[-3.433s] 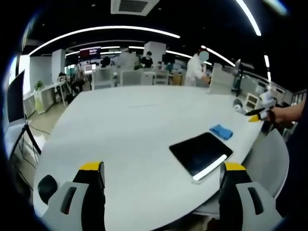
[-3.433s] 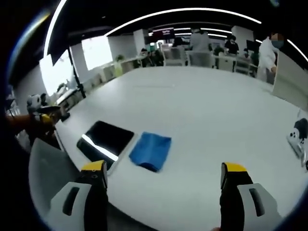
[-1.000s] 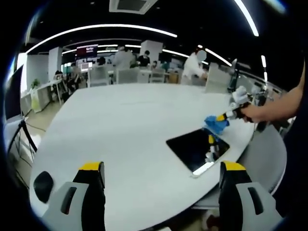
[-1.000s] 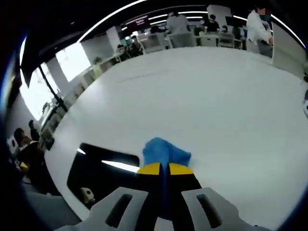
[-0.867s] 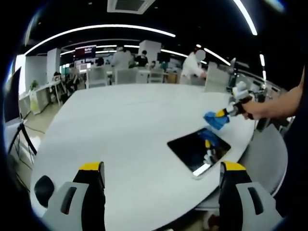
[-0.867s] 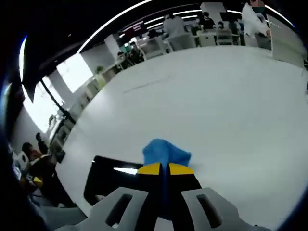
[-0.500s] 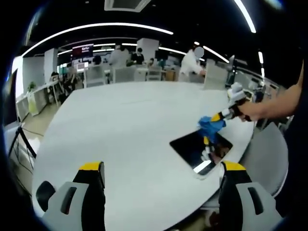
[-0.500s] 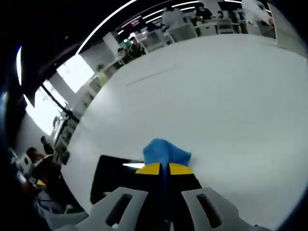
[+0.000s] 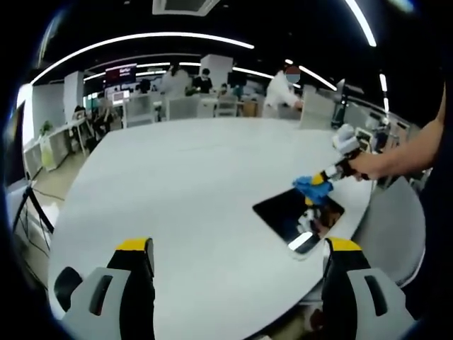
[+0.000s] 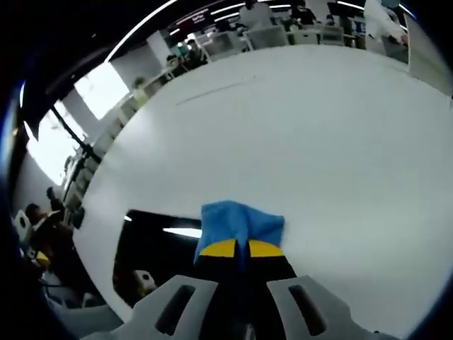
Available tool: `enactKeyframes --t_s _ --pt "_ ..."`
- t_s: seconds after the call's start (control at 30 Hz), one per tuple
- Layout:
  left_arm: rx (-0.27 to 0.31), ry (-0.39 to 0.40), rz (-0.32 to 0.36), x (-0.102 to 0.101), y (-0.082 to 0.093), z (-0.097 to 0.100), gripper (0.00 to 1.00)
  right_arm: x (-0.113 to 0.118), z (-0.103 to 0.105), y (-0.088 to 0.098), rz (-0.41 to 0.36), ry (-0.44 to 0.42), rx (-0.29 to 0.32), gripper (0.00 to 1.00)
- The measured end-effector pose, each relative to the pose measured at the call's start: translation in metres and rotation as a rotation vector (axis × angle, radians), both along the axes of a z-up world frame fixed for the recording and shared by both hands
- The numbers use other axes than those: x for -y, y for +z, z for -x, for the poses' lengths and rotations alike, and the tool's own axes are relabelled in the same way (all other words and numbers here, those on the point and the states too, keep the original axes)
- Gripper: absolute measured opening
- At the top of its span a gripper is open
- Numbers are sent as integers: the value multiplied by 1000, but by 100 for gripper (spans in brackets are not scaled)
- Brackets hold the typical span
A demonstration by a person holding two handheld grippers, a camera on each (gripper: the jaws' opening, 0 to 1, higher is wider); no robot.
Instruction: Wipe the mirror surface with the cleaning cloth until all visible marks leave the cleaned area.
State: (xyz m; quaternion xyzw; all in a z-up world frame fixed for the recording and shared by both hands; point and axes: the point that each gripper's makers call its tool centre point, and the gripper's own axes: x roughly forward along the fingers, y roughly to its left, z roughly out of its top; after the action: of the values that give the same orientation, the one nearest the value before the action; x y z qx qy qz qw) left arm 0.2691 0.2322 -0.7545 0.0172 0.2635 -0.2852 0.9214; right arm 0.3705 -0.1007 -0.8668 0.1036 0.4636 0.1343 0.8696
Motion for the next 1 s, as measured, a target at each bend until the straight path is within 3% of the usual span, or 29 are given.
enactKeyframes --t_s 0.43,1.0 --pt "0 3 11 -6 -1 1 100 -60 -7 0 -10 69 -17 0" --pt "10 -4 23 -14 4 -12 100 -142 -13 1 -25 179 -38 0"
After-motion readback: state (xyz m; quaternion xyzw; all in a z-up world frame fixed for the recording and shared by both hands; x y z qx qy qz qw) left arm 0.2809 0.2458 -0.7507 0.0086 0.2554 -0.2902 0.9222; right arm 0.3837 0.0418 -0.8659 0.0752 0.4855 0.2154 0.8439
